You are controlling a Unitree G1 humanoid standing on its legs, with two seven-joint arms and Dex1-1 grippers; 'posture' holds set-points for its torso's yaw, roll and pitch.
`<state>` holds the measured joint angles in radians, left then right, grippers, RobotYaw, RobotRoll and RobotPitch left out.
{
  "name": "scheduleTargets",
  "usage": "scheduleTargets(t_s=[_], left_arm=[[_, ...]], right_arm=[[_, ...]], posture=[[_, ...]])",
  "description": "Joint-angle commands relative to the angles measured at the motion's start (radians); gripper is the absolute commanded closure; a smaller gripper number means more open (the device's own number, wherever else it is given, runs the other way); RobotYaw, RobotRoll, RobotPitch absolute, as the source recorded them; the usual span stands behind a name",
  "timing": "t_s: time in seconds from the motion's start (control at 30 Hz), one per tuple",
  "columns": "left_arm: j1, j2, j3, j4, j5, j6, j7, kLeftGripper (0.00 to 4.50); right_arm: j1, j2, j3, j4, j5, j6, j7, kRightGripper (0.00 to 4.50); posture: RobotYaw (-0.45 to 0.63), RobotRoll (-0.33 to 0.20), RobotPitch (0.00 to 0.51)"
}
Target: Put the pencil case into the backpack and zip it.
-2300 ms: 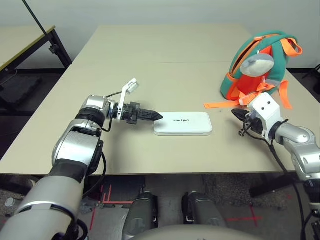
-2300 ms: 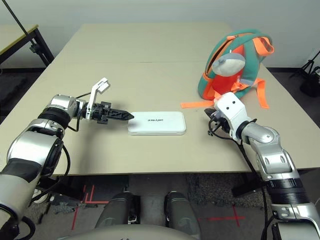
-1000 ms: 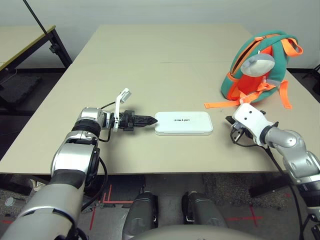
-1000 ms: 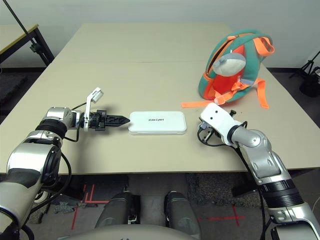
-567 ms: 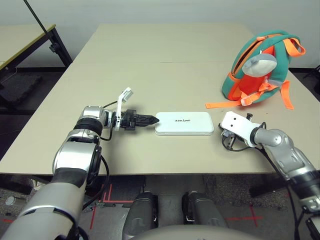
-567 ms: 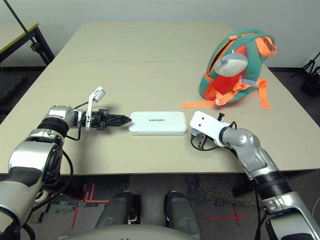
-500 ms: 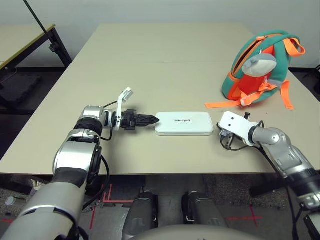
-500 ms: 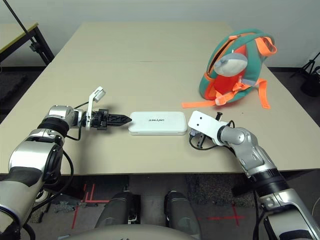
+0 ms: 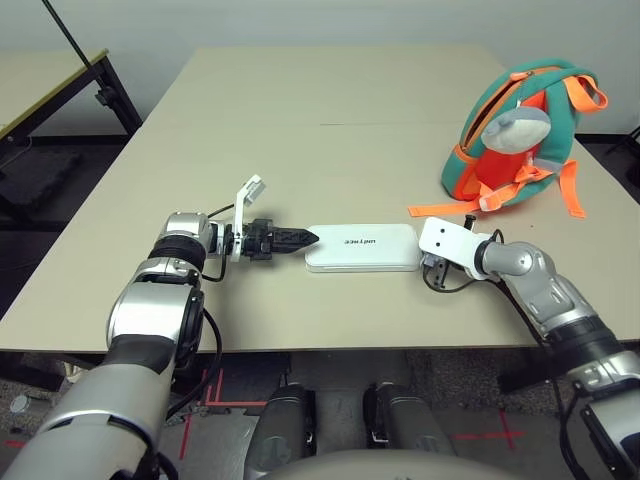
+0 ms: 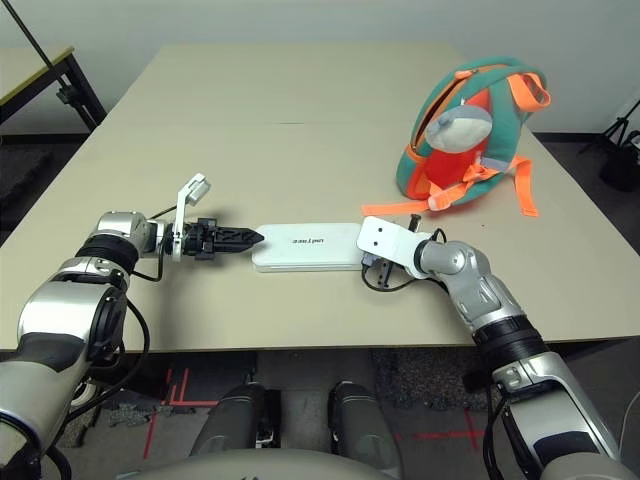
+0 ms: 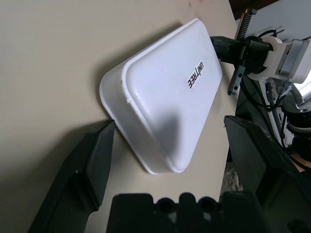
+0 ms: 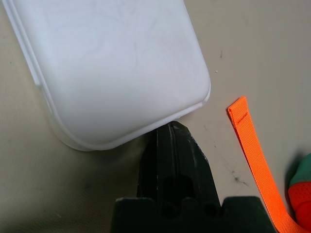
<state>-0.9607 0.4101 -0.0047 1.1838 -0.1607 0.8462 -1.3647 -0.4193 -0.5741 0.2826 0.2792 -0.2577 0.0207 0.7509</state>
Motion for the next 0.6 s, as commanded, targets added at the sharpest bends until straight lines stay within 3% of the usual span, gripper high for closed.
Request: scheduleTargets(t_s=[0.03, 0.6], left_arm=[[0.015, -0.011, -0.018, 0.017, 0.021, 0.016, 0.020, 0.00], [-0.010, 0.003, -0.052, 0.012, 0.044, 0.097, 0.034, 0.00]], right_arm=[[-0.006, 0.027, 0.042, -0.026, -0.004, -0.002, 0.031, 4.47], [-0.011, 0.053, 0.053, -0.045, -0.022, 0.012, 0.046, 4.47]], posture=[[0.01, 0.000, 0.068], [0.02, 0.000, 0.068]])
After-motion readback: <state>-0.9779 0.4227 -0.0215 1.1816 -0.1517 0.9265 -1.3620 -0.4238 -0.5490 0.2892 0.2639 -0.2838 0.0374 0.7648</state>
